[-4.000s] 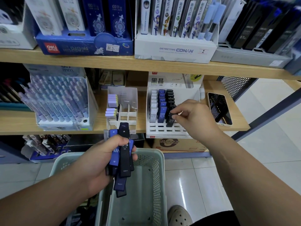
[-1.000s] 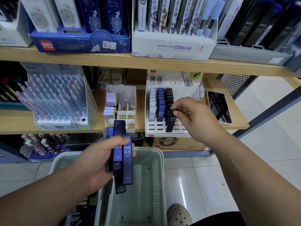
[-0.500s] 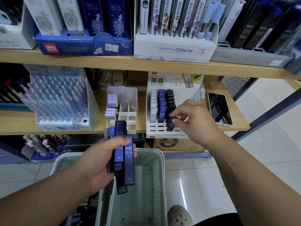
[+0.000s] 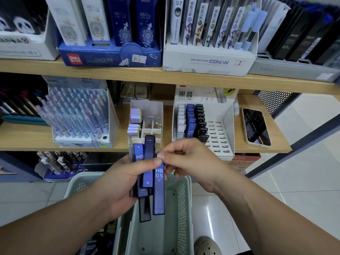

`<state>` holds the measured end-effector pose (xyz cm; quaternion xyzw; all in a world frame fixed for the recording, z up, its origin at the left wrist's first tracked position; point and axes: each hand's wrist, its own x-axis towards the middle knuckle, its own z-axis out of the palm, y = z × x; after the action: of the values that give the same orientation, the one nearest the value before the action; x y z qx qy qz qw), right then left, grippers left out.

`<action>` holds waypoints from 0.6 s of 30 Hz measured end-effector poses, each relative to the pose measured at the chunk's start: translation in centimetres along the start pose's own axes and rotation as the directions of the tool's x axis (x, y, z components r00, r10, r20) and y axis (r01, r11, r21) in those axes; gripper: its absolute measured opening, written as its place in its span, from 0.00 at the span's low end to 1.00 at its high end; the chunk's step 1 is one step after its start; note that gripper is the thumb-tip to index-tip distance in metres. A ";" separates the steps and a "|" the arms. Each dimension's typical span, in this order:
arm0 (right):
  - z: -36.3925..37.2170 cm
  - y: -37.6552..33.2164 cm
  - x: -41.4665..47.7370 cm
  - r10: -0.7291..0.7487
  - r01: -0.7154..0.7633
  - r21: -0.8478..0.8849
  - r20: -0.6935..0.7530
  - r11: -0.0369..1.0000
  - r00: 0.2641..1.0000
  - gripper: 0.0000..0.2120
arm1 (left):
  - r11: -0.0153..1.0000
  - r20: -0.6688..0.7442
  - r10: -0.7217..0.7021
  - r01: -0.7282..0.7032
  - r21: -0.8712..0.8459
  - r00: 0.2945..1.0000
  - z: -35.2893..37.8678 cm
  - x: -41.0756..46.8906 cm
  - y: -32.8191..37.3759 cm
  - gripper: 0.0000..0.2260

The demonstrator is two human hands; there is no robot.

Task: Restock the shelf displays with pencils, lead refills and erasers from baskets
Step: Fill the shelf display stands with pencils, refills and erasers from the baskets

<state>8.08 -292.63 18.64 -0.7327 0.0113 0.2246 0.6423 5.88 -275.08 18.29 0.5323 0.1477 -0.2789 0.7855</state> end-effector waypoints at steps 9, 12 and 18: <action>-1.8 -1.3 0.1 -0.030 0.032 0.027 -0.081 0.999 0.996 0.05 | 0.999 0.015 -0.014 0.014 -0.036 1.000 -0.1 0.1 0.0 0.14; -4.4 -2.1 0.2 -0.121 0.150 0.063 -0.326 0.987 0.938 0.05 | 1.000 -0.070 -0.020 0.018 -0.022 0.997 -0.3 0.1 0.1 0.07; -7.8 -1.6 0.5 -0.467 0.233 -0.465 -0.489 0.854 0.737 0.07 | 0.998 -0.113 -0.043 0.046 0.030 0.993 -0.9 -0.1 0.0 0.13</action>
<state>11.50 -299.62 20.56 -0.8619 0.0247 -0.1418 0.4862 5.81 -274.25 17.98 0.5565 0.1988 -0.2684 0.7608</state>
